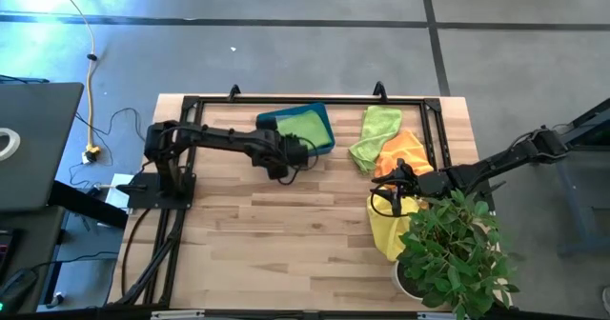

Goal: Fold microfiber towels
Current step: Fold the green microfiber cloth

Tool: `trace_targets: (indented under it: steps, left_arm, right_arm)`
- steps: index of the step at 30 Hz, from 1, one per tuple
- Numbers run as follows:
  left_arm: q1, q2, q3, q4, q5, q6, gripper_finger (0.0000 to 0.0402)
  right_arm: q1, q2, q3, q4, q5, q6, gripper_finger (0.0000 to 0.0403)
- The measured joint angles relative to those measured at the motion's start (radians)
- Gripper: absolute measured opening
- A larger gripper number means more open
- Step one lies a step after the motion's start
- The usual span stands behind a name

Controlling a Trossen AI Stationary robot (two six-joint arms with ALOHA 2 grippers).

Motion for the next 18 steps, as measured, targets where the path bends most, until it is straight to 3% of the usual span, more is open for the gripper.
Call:
trace_targets:
  steps: [5, 14, 18]
  left_arm:
    - [-0.068, 0.0, 0.039, 0.01, 0.072, -0.105, 0.0137]
    - [-0.247, 0.0, 0.067, 0.235, 0.406, -0.158, 0.0137]
    - [-0.334, 0.0, 0.067, 0.381, 0.43, -0.191, 0.0137]
  right_arm:
    - [0.0, 0.0, 0.0, 0.0, 0.0, 0.0, 0.0151]
    - [0.0, 0.0, 0.0, 0.006, 0.0, 0.0, 0.0151]
    - [0.0, 0.0, 0.0, 0.016, 0.0, 0.001, 0.0151]
